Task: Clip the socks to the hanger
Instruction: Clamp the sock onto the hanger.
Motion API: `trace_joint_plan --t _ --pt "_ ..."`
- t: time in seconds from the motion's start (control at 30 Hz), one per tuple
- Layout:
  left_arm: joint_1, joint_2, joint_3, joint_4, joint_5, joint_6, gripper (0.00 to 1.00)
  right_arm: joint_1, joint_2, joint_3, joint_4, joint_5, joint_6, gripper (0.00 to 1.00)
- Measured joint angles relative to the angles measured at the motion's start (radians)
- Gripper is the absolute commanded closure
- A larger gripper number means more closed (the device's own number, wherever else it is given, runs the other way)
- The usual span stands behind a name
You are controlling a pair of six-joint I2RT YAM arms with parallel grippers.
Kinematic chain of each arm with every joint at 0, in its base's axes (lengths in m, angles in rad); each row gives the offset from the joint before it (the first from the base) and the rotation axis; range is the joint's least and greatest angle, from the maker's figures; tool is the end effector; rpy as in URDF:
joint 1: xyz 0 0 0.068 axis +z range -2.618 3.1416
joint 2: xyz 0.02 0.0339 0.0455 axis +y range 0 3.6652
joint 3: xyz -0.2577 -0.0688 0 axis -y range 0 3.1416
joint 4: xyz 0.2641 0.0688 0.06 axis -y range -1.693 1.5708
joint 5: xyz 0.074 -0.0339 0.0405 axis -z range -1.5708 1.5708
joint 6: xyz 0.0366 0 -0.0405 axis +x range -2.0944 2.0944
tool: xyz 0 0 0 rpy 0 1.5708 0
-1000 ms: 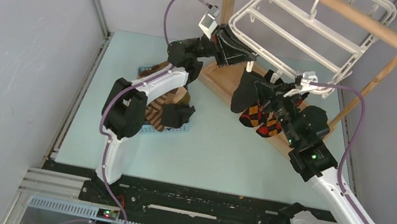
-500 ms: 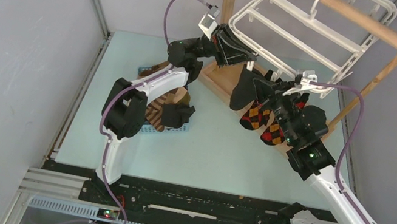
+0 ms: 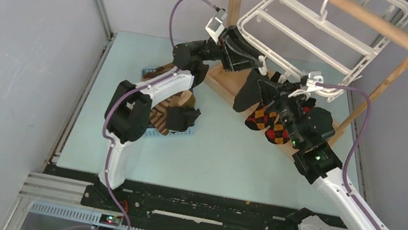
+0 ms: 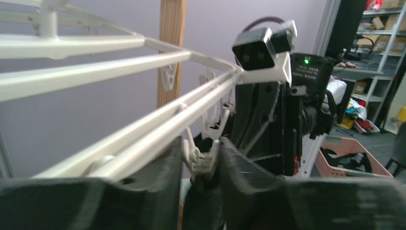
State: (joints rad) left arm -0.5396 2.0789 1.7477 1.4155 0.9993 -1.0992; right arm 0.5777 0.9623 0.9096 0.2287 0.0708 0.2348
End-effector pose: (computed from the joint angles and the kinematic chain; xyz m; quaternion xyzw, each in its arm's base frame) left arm 0.3775 -0.2620 0.3924 0.3885 0.3316 -0.7013 0.4972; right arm 0.2095 0.1335 0.3903 -0.0828 0.6370 0.2818 0.7127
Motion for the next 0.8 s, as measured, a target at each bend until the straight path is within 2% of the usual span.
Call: trace_joint_plan --t 0.07,0.13,0.37,0.6,0.8 --pt "-0.002 -0.004 -0.014 0.003 0.019 0.0 0.46 0.0 0.0 0.0 0.002 0.002 -0.001 0.98" --pt "-0.005 -0.013 -0.045 0.005 0.034 0.0 0.4 -0.003 0.0 0.0 0.002 0.01 -0.002 0.98" --pt "-0.011 -0.033 -0.107 0.002 0.044 0.008 0.32 -0.007 0.0 0.0 0.0 0.026 -0.002 0.96" --pt "0.003 -0.165 -0.289 -0.028 0.021 0.067 0.26 -0.018 -0.008 0.0 -0.035 0.015 -0.013 0.83" --pt "0.029 -0.298 -0.48 -0.035 -0.019 0.134 0.26 -0.026 -0.053 0.0 -0.1 -0.04 -0.07 0.5"
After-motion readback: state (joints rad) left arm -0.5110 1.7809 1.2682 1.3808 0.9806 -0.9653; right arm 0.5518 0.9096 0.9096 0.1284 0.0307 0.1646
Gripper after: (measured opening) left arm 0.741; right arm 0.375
